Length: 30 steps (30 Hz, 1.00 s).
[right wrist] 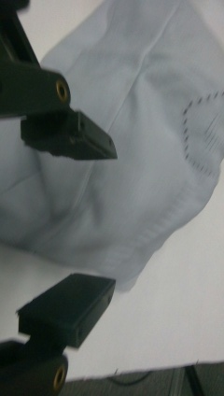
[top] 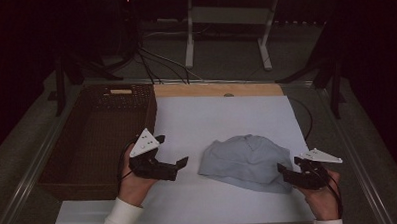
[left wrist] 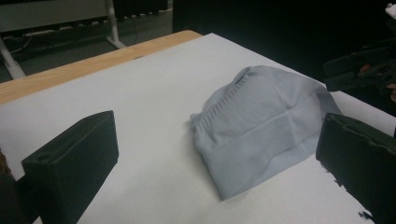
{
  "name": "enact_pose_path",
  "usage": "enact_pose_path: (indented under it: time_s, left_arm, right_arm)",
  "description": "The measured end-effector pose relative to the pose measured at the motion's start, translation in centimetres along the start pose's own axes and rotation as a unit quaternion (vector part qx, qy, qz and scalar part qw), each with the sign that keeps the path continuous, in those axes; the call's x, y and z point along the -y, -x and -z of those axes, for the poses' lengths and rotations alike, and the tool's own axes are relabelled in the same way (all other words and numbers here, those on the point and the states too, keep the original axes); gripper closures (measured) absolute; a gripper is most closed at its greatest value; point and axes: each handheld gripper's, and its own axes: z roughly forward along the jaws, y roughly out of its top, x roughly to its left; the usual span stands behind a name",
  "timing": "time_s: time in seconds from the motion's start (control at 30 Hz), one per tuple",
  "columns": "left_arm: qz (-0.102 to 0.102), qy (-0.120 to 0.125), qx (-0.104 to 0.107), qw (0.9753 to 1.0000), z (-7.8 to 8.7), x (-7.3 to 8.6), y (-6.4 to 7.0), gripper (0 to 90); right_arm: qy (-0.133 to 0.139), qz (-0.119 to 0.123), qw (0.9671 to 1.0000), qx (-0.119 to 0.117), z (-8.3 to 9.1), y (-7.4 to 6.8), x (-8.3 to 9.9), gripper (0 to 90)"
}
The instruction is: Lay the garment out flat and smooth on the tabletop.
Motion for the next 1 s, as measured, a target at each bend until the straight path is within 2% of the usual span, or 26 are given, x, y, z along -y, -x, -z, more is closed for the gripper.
enact_pose_path:
  time_s: [0.03, 0.27, 0.3, 0.43, 0.5, 0.8, 0.87, 0.9, 1.0]
  left_arm:
    - [0.0, 0.0, 0.0, 1.0, 0.0, 0.0, 0.0, 0.1]
    - [0.003, 0.0, 0.0, 1.0, -0.1, 0.1, -0.1, 0.1]
    - [0.003, 0.0, 0.0, 1.0, -0.1, 0.1, -0.1, 0.1]
    - [0.003, 0.001, 0.001, 1.0, -0.1, 0.1, -0.1, 0.1]
    - [0.002, -0.001, 0.001, 1.0, -0.2, 0.1, -0.1, 0.1]
    - [0.003, 0.005, -0.001, 1.0, 0.2, 0.0, -0.1, 0.1]
    - [0.008, 0.009, -0.001, 0.9999, 0.4, 0.0, -0.2, 0.1]
    - [0.008, 0.009, -0.001, 0.9999, 0.4, 0.0, -0.2, 0.1]
    - [0.008, 0.01, -0.002, 0.9999, 0.5, 0.0, -0.3, 0.1]
  right_arm:
    - [0.007, 0.003, 0.9999, -0.009, 0.0, -0.4, -0.1, 28.6]
    - [0.026, 0.015, 0.9993, -0.02, 0.0, -1.7, -0.5, 24.7]
    - [0.031, 0.017, 0.999, -0.029, -0.1, -2.2, -0.6, 24.2]
    - [0.03, 0.029, 0.9985, -0.037, -0.3, -3.0, -0.9, 23.8]
    - [0.03, 0.04, 0.9978, -0.044, -0.6, -4.0, -1.1, 23.5]
    - [0.03, 0.057, 0.9958, -0.065, -1.4, -6.1, -2.3, 23.1]
    - [0.029, 0.064, 0.9943, -0.08, -2.1, -7.1, -3.0, 22.3]
    - [0.029, 0.064, 0.9943, -0.08, -2.1, -7.1, -3.0, 22.3]
    - [0.021, 0.077, 0.9929, -0.088, -3.3, -8.3, -4.1, 19.6]
